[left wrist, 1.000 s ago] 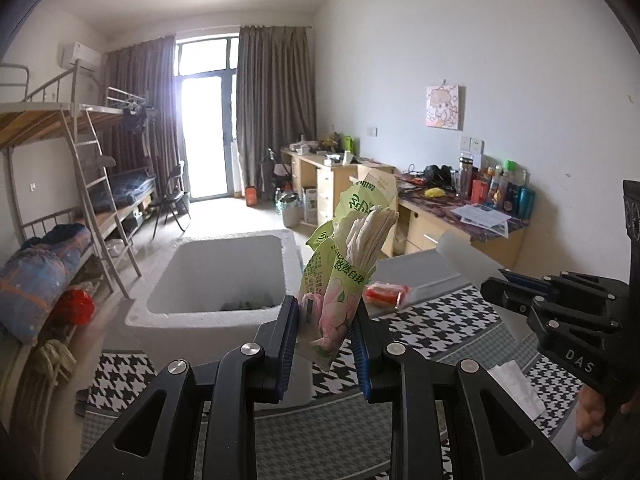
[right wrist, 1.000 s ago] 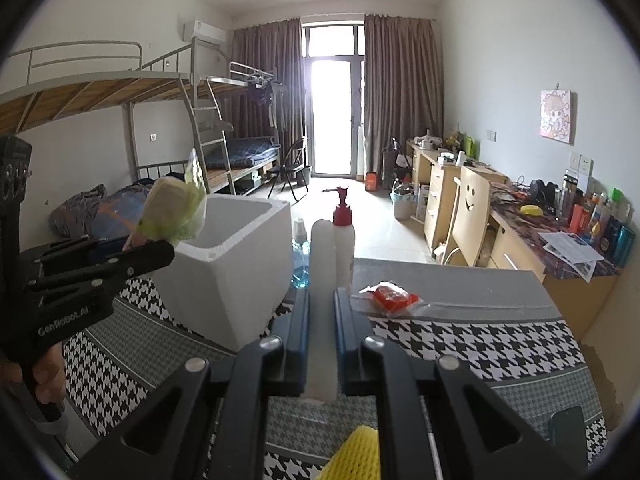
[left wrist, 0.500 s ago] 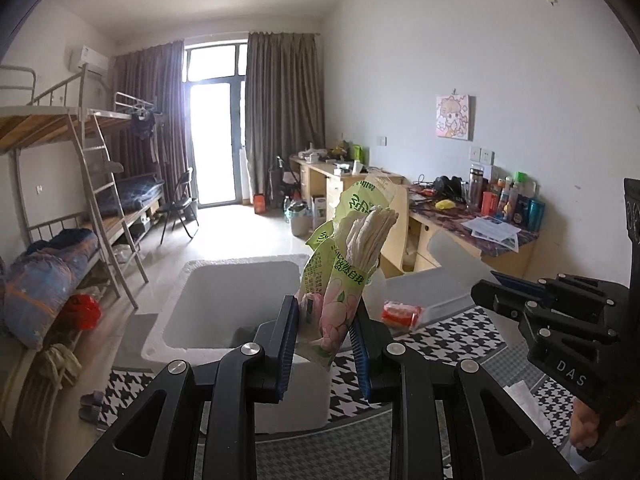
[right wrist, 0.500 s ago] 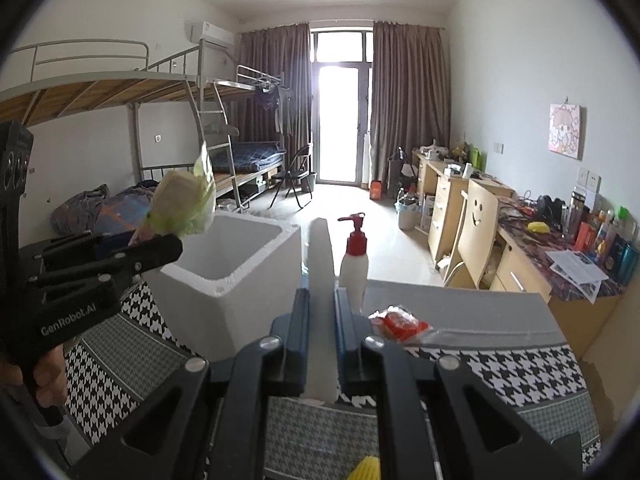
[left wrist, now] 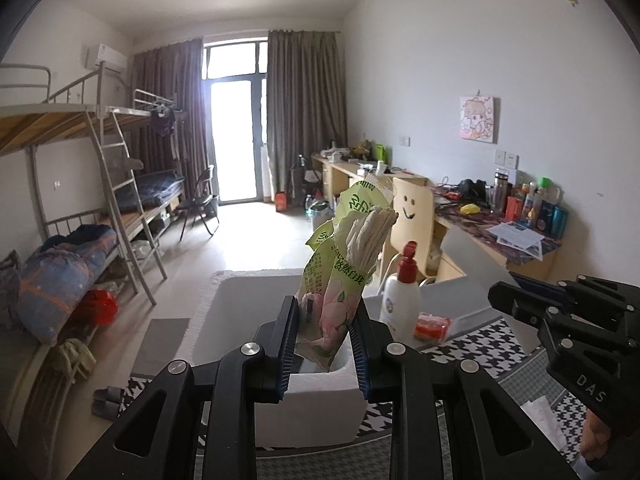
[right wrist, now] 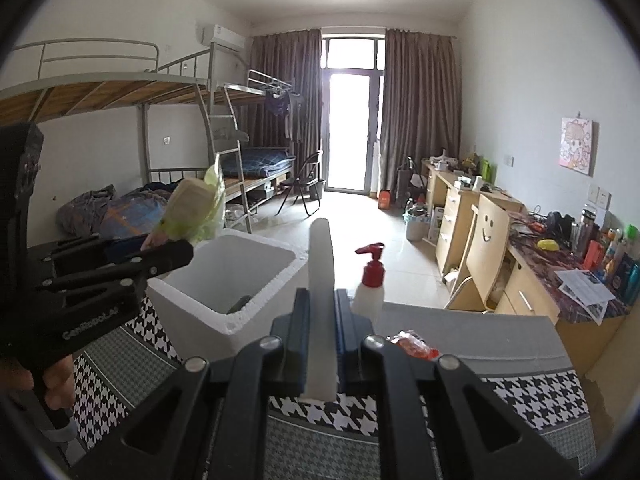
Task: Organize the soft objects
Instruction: 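Carry the tissue pack and white item in both tools over the foam box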
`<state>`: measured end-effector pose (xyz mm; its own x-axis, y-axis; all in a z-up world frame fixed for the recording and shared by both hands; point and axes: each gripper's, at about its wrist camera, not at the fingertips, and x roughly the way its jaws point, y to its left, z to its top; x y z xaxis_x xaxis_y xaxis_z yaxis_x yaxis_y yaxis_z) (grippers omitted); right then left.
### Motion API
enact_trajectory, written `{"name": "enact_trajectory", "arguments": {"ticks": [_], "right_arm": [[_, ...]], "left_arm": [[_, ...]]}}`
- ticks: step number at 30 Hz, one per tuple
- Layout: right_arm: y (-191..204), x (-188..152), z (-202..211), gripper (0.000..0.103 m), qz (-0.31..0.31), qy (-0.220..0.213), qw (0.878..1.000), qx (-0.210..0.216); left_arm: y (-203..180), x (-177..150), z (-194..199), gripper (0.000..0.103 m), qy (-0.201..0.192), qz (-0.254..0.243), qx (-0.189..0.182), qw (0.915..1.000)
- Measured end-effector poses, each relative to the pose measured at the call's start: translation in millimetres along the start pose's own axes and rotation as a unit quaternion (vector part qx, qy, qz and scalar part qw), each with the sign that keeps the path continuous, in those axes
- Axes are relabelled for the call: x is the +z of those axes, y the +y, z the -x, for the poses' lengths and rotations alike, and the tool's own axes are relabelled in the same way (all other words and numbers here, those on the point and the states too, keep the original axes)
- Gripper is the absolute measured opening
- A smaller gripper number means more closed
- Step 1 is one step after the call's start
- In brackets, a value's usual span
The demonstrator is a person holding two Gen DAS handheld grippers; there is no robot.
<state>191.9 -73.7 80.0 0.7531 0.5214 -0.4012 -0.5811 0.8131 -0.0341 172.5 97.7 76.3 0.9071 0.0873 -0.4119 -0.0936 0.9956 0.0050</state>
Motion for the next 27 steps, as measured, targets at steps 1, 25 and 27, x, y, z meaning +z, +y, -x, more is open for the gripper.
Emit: {"name": "enact_trajectory", "arguments": {"ticks": [1,25,27], "right_arm": [[1,1,-1,0.015,0.001,-0.001,1.0,0.0],[25,28,-55,0.015,-0.007,0.023,0.999,0.022],[26,30,-60,0.015,-0.009,0.026,0.999,0.02]], "left_arm": [[2,1,-1,0.027,0.001,0.002,0.002,1.0],[38,8,-48,0.027,0.045,0.041,0.073,0.9954],[39,8,-52,0.027,0.05,0.044,0.076,0.9949]]}}
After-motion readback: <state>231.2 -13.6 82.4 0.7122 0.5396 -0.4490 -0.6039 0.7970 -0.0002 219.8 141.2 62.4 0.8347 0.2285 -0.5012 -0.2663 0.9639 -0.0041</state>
